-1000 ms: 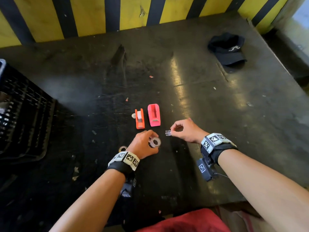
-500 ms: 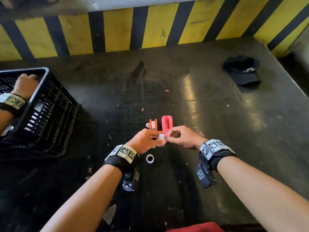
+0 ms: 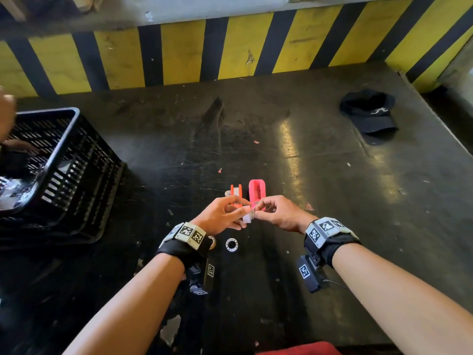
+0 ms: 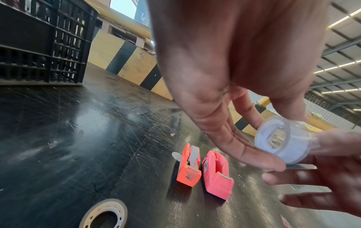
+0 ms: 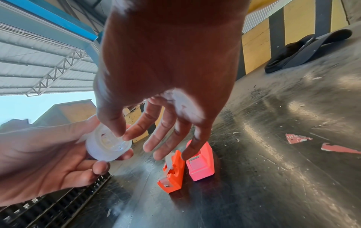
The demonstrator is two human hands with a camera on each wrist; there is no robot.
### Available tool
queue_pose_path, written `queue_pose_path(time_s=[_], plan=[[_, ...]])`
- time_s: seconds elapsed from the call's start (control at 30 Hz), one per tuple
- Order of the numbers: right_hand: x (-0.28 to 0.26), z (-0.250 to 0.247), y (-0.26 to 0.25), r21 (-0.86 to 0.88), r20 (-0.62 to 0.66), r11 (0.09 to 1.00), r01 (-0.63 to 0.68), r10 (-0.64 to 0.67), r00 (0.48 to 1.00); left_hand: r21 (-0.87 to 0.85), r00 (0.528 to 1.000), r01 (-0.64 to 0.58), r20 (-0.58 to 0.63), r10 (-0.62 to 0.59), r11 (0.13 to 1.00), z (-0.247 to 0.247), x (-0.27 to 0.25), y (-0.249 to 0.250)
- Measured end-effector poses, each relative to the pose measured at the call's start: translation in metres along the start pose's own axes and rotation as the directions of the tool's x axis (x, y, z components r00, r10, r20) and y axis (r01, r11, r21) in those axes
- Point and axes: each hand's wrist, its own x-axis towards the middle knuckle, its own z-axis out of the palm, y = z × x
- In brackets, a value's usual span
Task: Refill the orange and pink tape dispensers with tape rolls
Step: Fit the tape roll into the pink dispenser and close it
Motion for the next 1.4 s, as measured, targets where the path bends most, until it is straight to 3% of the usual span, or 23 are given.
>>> queue_pose_path(time_s=[0.23, 0.5, 0.87, 1.0, 1.13, 1.4], plan=[[0.002, -0.001, 0.0, 0.003, -0.006, 1.0, -0.027, 0.027, 1.0, 0.202, 0.998, -0.049, 0.045, 0.041, 0.978, -0.002, 0.002, 0.001], [0.003, -0.004, 0.002, -0.005, -0.023, 0.999, -0.036, 0.036, 0.999, 0.166, 0.997, -0.063, -0.029, 0.069, 0.984, 0.005, 0.009, -0.001], [0.015, -0.007, 0.014, 0.009, -0.041, 0.994, -0.113, 0.113, 0.993, 0.302, 0.992, -0.07, -0.081, 0.099, 0.951, -0.005, 0.022, -0.011], [0.035, -0.014, 0.031, -0.123, -0.09, 0.981, -0.15, 0.139, 0.986, 0.373, 0.988, -0.072, -0.097, 0.116, 0.925, -0.016, 0.034, -0.007], [0.063, -0.021, 0.046, -0.372, -0.074, 0.901, -0.222, 0.21, 0.975, 0.431, 0.986, -0.078, -0.097, 0.132, 0.899, -0.027, 0.054, -0.003], [0.107, -0.02, 0.059, -0.552, -0.041, 0.809, -0.201, 0.214, 0.976, 0.613, 0.979, -0.054, -0.124, 0.163, 0.789, -0.032, 0.106, -0.01]])
